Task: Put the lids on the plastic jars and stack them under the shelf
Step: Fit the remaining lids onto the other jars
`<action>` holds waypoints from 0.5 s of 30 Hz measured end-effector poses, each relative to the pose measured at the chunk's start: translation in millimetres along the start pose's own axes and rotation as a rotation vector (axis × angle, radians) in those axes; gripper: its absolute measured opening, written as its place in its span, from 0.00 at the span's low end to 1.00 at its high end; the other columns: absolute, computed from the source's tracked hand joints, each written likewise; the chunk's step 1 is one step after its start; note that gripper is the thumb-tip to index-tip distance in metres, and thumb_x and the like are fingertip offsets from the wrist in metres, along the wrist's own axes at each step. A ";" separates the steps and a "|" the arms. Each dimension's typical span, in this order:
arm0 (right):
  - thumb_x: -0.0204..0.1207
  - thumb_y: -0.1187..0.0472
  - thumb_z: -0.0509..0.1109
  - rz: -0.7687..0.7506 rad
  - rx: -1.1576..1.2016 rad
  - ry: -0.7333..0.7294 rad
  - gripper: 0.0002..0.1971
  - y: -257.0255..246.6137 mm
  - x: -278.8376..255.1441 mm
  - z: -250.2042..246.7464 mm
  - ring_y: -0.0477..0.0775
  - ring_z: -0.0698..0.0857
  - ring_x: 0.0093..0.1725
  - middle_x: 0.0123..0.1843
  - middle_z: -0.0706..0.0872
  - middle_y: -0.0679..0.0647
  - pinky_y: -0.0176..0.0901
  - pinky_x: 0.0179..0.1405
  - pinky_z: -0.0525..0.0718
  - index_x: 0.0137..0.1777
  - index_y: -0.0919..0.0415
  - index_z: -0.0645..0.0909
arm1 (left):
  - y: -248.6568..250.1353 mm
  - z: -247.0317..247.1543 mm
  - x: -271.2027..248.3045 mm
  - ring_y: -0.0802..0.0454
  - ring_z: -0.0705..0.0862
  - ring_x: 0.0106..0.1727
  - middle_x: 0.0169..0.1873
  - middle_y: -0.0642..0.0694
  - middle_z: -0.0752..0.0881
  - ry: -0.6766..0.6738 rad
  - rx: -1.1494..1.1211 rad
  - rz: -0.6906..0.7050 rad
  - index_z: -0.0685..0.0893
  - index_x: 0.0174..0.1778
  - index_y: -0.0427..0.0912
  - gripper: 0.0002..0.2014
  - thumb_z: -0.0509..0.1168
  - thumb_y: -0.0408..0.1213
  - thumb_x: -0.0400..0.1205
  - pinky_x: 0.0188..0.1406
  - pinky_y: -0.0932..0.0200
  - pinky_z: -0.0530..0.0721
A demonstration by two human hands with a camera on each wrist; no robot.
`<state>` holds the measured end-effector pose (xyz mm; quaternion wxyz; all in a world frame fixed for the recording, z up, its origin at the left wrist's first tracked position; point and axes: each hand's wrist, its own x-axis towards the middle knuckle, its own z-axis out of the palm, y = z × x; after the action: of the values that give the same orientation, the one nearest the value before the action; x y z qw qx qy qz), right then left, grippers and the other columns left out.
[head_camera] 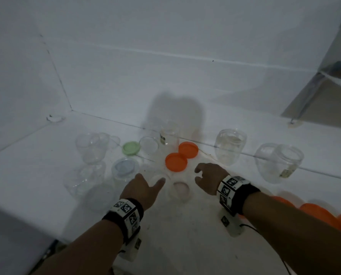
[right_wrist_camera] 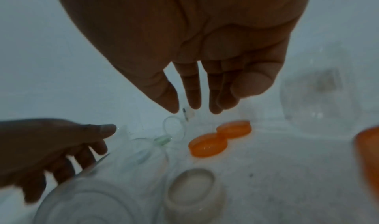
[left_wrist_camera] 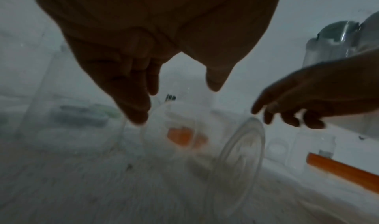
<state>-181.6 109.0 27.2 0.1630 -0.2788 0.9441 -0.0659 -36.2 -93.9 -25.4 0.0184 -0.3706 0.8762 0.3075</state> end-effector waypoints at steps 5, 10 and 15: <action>0.77 0.57 0.76 0.027 -0.068 -0.191 0.39 -32.6 48.7 37.2 0.60 0.78 0.76 0.80 0.75 0.56 0.51 0.73 0.81 0.86 0.44 0.65 | 2.4 10.6 9.7 0.45 0.91 0.46 0.48 0.44 0.90 -0.198 -0.121 -0.110 0.85 0.60 0.42 0.54 0.65 0.89 0.57 0.51 0.48 0.93; 0.64 0.53 0.89 0.080 -0.189 -0.381 0.64 -45.1 68.5 64.1 0.66 0.70 0.82 0.85 0.65 0.56 0.64 0.77 0.78 0.91 0.39 0.46 | -9.6 9.6 28.2 0.50 0.89 0.43 0.46 0.47 0.86 -0.350 -0.359 -0.078 0.79 0.51 0.45 0.34 0.81 0.68 0.66 0.38 0.53 0.93; 0.65 0.44 0.88 0.144 -0.183 -0.330 0.54 -44.7 67.6 70.5 0.63 0.74 0.79 0.80 0.73 0.57 0.59 0.78 0.77 0.87 0.46 0.60 | -36.6 18.2 45.5 0.61 0.84 0.59 0.63 0.56 0.84 -0.354 -0.267 0.316 0.76 0.69 0.59 0.45 0.84 0.68 0.58 0.59 0.58 0.88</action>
<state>-188.2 32.2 -47.7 0.2938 -0.2315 0.9241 0.0787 -48.6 -132.5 -71.1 0.0740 -0.1688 0.8581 0.4792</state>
